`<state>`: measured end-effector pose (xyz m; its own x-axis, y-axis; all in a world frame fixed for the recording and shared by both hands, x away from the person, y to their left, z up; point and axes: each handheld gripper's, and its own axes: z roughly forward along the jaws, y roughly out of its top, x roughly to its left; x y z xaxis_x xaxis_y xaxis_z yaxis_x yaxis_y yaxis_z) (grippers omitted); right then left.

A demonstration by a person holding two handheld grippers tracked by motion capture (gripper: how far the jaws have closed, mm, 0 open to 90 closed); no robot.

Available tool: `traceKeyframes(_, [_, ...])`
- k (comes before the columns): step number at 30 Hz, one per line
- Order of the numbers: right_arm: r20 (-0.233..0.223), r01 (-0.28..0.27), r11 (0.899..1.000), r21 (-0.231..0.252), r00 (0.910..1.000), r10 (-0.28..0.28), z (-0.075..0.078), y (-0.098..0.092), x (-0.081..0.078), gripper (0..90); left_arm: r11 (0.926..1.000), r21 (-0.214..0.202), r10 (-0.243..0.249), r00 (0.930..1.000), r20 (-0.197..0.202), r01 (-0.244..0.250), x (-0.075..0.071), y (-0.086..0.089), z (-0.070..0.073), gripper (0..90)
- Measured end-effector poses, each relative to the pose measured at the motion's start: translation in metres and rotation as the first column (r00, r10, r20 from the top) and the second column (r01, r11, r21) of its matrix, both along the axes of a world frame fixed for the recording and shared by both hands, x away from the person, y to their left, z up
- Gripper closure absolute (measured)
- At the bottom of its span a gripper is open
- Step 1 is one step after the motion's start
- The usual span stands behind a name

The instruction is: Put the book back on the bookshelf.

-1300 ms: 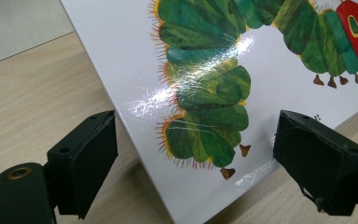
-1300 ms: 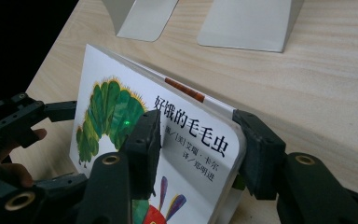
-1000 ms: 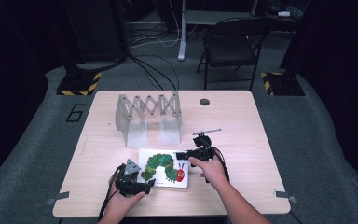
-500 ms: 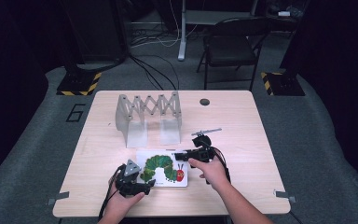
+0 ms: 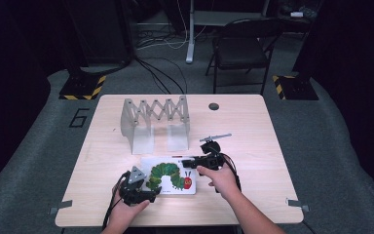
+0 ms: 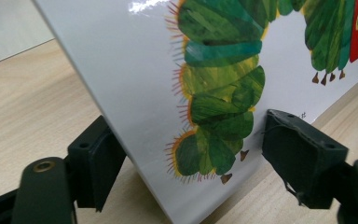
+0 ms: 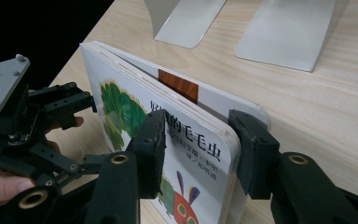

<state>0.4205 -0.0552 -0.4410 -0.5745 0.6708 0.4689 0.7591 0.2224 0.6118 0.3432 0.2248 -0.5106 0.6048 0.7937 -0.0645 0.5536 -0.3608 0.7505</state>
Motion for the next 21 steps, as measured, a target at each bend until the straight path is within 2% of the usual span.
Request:
traceKeyframes(3, [0.011,-0.007,1.0,0.0,0.9999,0.007,0.003,0.001,-0.001,57.5,0.9995,-0.029,0.012,0.9999,-0.011,-0.012,0.001,0.002,0.001,25.6])
traceKeyframes(6, [0.019,-0.013,1.0,-0.013,0.9997,0.013,0.005,0.003,-0.001,57.1,0.9995,-0.027,0.015,0.9999,0.005,-0.014,0.002,0.004,0.002,27.9])
traceKeyframes(12, [0.031,-0.019,1.0,-0.011,0.9993,0.02,0.008,0.005,-0.003,56.6,0.9998,-0.01,0.017,0.9998,-0.007,-0.017,0.001,0.005,0.006,29.7])
traceKeyframes(21, [0.048,-0.031,0.999,-0.01,0.9983,0.031,0.015,0.007,-0.004,54.0,0.9992,-0.007,0.04,0.9992,0.004,-0.04,0.002,0.006,0.009,33.9])
